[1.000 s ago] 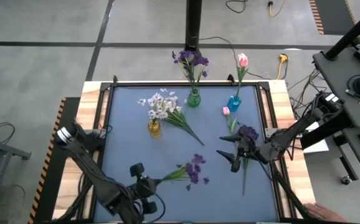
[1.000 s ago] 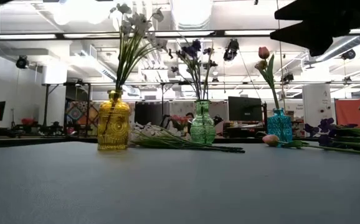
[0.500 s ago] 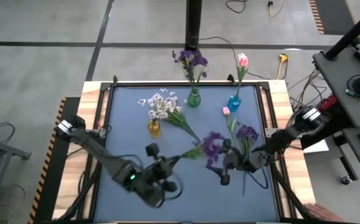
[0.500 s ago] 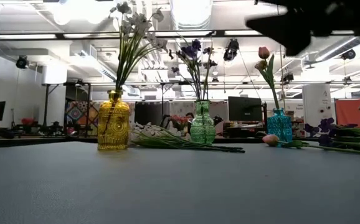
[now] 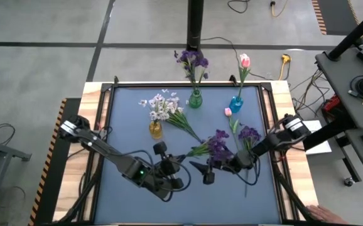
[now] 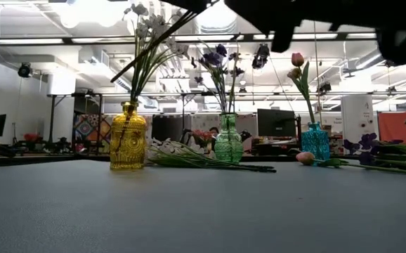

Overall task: Sort flowers into vase by color
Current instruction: Put the left purple flowers into the green vase

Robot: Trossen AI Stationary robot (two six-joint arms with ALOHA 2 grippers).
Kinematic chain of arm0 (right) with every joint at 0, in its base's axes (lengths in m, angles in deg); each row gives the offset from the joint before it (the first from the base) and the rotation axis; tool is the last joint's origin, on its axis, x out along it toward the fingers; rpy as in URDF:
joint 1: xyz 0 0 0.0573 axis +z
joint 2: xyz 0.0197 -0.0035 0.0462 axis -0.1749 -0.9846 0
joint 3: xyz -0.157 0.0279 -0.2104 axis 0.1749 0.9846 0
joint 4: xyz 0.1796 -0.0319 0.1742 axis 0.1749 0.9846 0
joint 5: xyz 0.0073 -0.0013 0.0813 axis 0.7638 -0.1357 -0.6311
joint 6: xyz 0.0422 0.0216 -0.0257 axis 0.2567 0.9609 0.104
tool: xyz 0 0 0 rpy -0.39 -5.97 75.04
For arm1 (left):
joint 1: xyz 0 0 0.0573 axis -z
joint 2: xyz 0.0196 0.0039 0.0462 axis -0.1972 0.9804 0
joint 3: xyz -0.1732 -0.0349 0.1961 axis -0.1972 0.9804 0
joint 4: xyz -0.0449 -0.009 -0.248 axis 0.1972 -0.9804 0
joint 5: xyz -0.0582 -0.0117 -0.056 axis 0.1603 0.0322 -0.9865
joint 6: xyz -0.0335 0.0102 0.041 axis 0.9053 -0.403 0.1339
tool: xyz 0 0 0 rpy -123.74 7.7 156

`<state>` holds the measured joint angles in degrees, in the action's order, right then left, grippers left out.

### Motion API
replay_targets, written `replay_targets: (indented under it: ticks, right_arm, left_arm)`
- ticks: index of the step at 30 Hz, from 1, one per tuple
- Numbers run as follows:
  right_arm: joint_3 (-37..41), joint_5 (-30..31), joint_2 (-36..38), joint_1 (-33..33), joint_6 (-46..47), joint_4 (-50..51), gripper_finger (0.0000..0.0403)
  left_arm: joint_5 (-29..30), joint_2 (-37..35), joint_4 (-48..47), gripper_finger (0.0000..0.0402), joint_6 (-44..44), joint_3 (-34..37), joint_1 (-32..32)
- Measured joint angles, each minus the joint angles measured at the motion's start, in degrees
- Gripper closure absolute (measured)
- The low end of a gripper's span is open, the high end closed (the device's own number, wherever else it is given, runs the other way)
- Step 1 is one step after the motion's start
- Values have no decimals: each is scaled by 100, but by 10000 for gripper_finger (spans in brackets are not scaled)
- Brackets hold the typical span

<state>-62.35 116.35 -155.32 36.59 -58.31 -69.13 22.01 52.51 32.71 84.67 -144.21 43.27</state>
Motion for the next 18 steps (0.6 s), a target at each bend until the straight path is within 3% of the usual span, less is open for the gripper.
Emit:
replay_targets:
  ticks: [8, 18]
  right_arm:
    - [-229, -296, -41, -14, -54, 10, 193]
    - [-238, -256, -38, -86, -6, 11, 325]
  left_arm:
    - [0, 30, -37, 401, -1, 24, 25]
    - [-2, 29, -36, 367, 0, 21, 42]
